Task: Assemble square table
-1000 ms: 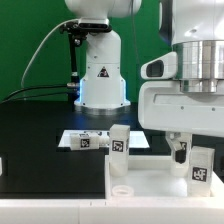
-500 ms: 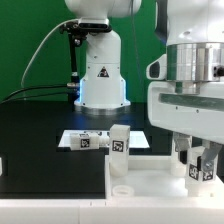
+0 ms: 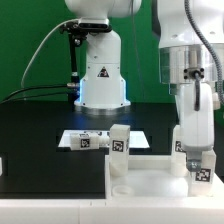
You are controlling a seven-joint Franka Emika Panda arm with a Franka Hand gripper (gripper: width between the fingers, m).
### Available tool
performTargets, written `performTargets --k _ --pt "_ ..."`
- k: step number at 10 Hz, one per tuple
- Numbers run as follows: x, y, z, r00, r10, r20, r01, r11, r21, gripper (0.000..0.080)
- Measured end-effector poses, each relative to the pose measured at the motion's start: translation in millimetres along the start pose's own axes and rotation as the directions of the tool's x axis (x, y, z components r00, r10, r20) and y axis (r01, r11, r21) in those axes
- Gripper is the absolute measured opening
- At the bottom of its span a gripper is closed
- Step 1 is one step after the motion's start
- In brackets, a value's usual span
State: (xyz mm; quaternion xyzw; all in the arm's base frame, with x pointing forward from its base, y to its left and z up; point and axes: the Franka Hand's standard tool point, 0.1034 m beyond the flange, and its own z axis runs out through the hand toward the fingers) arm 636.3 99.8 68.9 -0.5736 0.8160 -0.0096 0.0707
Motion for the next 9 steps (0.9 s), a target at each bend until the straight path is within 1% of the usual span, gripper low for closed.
performTargets --k 2,3,4,5,6,7,9 --pt "0.5 0.8 1.5 0.998 0.058 -0.002 -0.058 0.998 -0.002 0.0294" --pt "0.7 0.7 1.6 0.999 0.049 -0.003 -0.049 0.999 -0.002 0.0535" --pt "3.4 -2.3 -0.9 1.000 -0.005 -0.001 0.005 1.000 0.002 0.0535" --pt "14.0 -13.7 -13.8 0.997 -0.073 0.007 0.073 0.997 0.021 0.0623" --pt "23.2 -23.3 -25.1 0.996 -0.092 0.015 0.091 0.995 0.040 0.0645" --pt "28.2 -33.0 -32.5 0.996 -0.088 0.018 0.087 0.995 0.055 0.0645" --pt "27.2 -30.3 -29.1 0.996 -0.092 0.015 0.091 0.994 0.053 0.0649"
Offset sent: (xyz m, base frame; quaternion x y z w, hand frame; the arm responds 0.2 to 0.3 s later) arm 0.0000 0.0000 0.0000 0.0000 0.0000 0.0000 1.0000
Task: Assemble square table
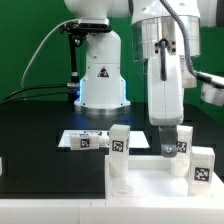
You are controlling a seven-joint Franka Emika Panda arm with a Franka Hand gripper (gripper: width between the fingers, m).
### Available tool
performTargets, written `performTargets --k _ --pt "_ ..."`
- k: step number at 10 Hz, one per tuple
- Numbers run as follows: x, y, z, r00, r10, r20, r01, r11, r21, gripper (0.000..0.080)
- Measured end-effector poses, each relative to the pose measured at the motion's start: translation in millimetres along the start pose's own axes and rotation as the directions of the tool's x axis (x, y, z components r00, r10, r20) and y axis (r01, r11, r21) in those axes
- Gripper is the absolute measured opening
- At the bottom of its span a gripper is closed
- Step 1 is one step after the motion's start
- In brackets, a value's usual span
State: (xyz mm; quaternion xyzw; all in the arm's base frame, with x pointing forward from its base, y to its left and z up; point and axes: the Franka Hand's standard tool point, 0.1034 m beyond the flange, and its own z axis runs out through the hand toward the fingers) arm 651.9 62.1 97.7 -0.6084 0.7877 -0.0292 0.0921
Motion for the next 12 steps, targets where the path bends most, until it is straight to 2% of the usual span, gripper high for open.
performTargets --k 6,7,8,9,10,12 --pt "1.6 -0.5 -0.3 1.000 -0.023 -0.001 0.023 1.000 0.001 0.0649" --pt "12.8 -4.6 -7.6 0.993 -0.116 0.006 0.116 0.993 0.014 0.0649" --pt "26.5 -6.8 -21.3 0.990 -0.138 0.021 0.137 0.990 0.035 0.0649" --pt "40.0 -8.1 -31.8 0.978 -0.209 0.021 0.208 0.977 0.044 0.0649" --pt "48.6 -11.7 -35.1 0.959 -0.283 0.015 0.282 0.958 0.051 0.0649" --pt "48.4 -10.2 -32.6 0.911 -0.411 0.006 0.411 0.911 0.047 0.0649"
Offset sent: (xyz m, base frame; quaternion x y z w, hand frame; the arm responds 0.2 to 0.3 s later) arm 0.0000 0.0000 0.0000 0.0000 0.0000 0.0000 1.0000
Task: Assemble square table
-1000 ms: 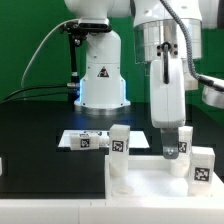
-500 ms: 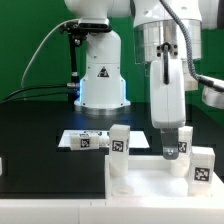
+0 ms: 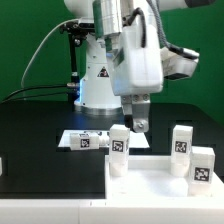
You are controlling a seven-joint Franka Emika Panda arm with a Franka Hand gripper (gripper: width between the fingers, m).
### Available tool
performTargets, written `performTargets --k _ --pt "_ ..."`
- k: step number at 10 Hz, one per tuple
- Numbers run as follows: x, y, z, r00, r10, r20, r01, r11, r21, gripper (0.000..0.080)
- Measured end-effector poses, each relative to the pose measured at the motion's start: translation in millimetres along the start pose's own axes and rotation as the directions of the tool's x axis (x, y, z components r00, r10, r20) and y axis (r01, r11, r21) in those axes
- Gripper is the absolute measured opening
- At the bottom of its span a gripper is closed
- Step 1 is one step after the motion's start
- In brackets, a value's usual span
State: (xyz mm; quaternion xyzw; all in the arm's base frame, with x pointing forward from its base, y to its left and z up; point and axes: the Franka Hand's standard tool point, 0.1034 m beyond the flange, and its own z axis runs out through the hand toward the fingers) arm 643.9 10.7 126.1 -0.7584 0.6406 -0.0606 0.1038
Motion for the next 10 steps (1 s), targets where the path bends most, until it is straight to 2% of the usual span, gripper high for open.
performTargets --k 1,2,3,5,6,10 --pt "0.9 0.3 0.2 0.998 -0.058 0.000 0.058 0.998 0.000 0.0649" --pt "6.6 3.2 -1.6 0.988 -0.157 0.008 0.157 0.988 0.011 0.0649" --pt "28.3 15.3 -7.8 0.968 -0.247 0.037 0.246 0.969 0.028 0.0649" --pt "67.7 37.3 -16.3 0.931 -0.353 0.091 0.352 0.936 0.027 0.0649" --pt "74.6 45.2 -17.7 0.915 -0.393 0.095 0.392 0.919 0.028 0.0649" --pt "75.8 47.2 -15.6 0.925 -0.368 0.096 0.368 0.930 0.022 0.0649"
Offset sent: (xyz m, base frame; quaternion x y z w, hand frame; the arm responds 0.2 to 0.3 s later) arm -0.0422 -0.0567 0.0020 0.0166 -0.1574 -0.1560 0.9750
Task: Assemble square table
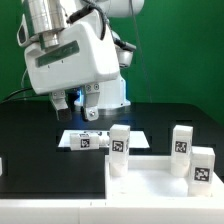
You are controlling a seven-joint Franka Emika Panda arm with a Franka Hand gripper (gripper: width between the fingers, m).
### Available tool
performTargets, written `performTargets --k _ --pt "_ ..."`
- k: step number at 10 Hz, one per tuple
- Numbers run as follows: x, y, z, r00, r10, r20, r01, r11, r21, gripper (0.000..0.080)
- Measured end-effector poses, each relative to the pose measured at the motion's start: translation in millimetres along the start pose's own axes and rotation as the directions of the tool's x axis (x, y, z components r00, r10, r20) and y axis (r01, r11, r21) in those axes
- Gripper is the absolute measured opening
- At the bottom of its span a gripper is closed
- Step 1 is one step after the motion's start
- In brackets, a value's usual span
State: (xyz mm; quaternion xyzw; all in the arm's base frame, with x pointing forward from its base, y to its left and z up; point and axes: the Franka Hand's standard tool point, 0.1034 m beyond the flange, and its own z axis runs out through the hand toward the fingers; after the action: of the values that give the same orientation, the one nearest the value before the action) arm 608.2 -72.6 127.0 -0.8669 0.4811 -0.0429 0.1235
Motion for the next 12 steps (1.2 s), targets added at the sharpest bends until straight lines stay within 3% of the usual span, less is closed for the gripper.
performTargets --k 1,3,4,5,9,11,12 --pt "4.9 13.5 5.9 0.999 0.043 0.014 -0.043 0.999 0.000 0.0649" --pt "-6.8 58.5 6.8 0.976 0.136 0.171 -0.129 0.990 -0.049 0.0649" --pt "-6.4 69.0 4.3 0.966 0.160 0.204 -0.152 0.987 -0.057 0.0649" --pt "1.0 71.3 5.8 0.980 0.137 0.143 -0.127 0.989 -0.071 0.0649" --pt "-5.8 76.4 9.6 0.973 0.150 0.178 -0.139 0.988 -0.072 0.0649" --pt "-19.5 103.3 7.5 0.916 0.203 0.346 -0.190 0.979 -0.072 0.0649" --pt "-19.2 112.1 5.7 0.900 0.234 0.366 -0.219 0.972 -0.083 0.0649"
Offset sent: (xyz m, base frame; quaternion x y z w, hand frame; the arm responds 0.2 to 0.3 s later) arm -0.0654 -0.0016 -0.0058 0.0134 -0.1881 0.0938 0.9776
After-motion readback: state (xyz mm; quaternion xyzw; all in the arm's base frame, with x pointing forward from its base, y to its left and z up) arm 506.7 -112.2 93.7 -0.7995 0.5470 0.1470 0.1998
